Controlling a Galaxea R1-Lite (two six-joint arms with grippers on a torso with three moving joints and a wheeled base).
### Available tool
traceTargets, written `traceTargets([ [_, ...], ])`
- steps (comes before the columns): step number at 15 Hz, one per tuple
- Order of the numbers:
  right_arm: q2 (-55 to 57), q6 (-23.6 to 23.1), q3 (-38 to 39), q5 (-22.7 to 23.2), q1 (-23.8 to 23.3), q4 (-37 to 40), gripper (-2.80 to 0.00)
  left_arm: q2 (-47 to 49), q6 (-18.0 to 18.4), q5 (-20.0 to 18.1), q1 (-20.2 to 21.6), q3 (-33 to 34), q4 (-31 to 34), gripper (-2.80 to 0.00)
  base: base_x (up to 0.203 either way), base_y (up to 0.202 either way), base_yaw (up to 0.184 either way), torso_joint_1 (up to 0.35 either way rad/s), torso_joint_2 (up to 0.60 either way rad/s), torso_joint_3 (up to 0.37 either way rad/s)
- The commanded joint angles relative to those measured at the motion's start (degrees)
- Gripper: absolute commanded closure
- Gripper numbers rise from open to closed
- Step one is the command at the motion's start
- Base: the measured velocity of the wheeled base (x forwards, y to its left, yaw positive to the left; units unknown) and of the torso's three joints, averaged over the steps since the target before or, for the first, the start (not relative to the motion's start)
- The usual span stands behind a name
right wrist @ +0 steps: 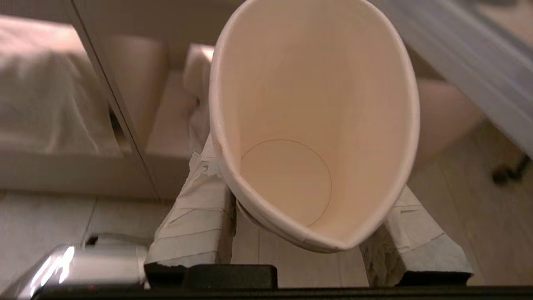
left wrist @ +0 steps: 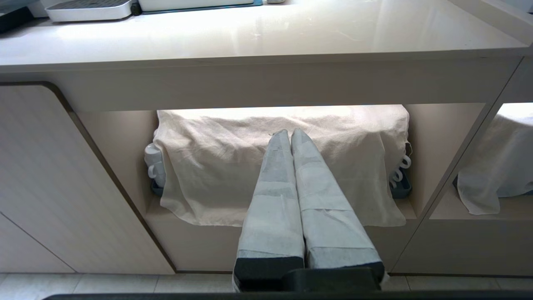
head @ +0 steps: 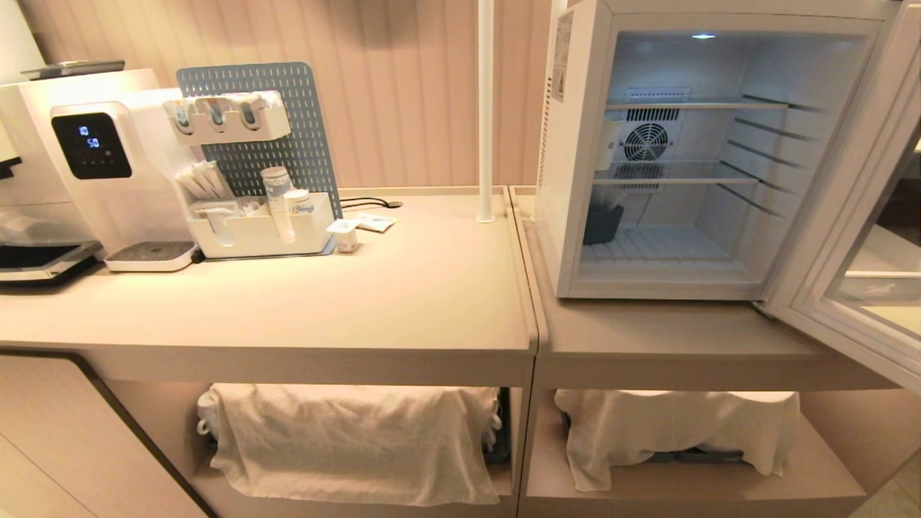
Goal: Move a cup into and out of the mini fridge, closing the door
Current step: Place the paper cup on the table
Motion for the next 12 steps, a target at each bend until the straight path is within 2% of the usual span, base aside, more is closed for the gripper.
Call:
traceTargets([
  [1, -7.5, -0.4, 6.3, 1.7, -0.4, -6.2, 0.00, 0.0, -0.2, 0.0, 0.0, 0.0, 0.0, 0.00, 0.000, 0.000, 0.000, 0.000, 0.00, 0.000],
  [3, -7.7, 2.3, 11.9, 4.4, -0.5, -19.2, 0.00, 0.0, -0.3, 0.0, 0.0, 0.0, 0.0, 0.00, 0.000, 0.000, 0.000, 0.000, 0.00, 0.000],
  [4, -7.7, 4.0, 12.7, 5.5, -0.6, -21.6, 0.00, 0.0, -0.3, 0.0, -0.1, -0.1, 0.0, 0.00, 0.000, 0.000, 0.000, 0.000, 0.00, 0.000],
  [6, -7.6, 7.5, 13.3, 7.0, -0.7, -16.5, 0.00, 0.0, -0.3, 0.0, 0.0, 0.0, 0.0, 0.00, 0.000, 0.000, 0.000, 0.000, 0.00, 0.000],
  [11, -7.7, 6.8, 13.5, 6.9, -0.7, -16.8, 0.00, 0.0, -0.4, 0.0, -0.1, 0.0, 0.0, 0.00, 0.000, 0.000, 0.000, 0.000, 0.00, 0.000],
  [12, -7.8, 5.3, 13.5, 7.0, -0.6, -16.9, 0.00, 0.0, -0.3, 0.0, -0.1, 0.0, 0.0, 0.00, 0.000, 0.000, 0.000, 0.000, 0.00, 0.000],
])
